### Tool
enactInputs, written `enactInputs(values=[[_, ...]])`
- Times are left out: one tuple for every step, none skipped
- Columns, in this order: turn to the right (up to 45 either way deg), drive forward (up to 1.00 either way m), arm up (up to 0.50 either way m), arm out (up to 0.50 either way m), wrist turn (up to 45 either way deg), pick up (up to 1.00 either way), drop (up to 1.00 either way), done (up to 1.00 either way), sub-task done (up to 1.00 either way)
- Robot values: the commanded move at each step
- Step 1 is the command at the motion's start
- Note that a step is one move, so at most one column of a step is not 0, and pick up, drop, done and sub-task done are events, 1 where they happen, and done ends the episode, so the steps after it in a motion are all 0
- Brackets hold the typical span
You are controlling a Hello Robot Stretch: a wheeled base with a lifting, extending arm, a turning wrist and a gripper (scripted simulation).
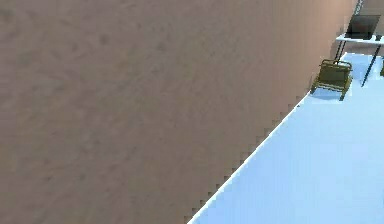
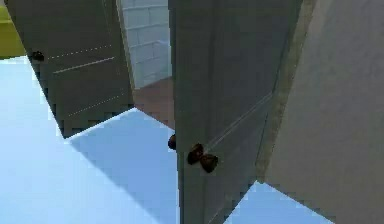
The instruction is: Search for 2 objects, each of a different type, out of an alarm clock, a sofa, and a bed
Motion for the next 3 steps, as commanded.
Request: enactInputs(values=[[42.0,0.0,0.0,0.0,0.0,0.0,0.0,0.0,0.0],[0.0,0.15,0.0,0.0,0.0,0.0,0.0,0.0,0.0],[0.0,1.0,0.0,0.0,0.0,0.0,0.0,0.0,0.0]])
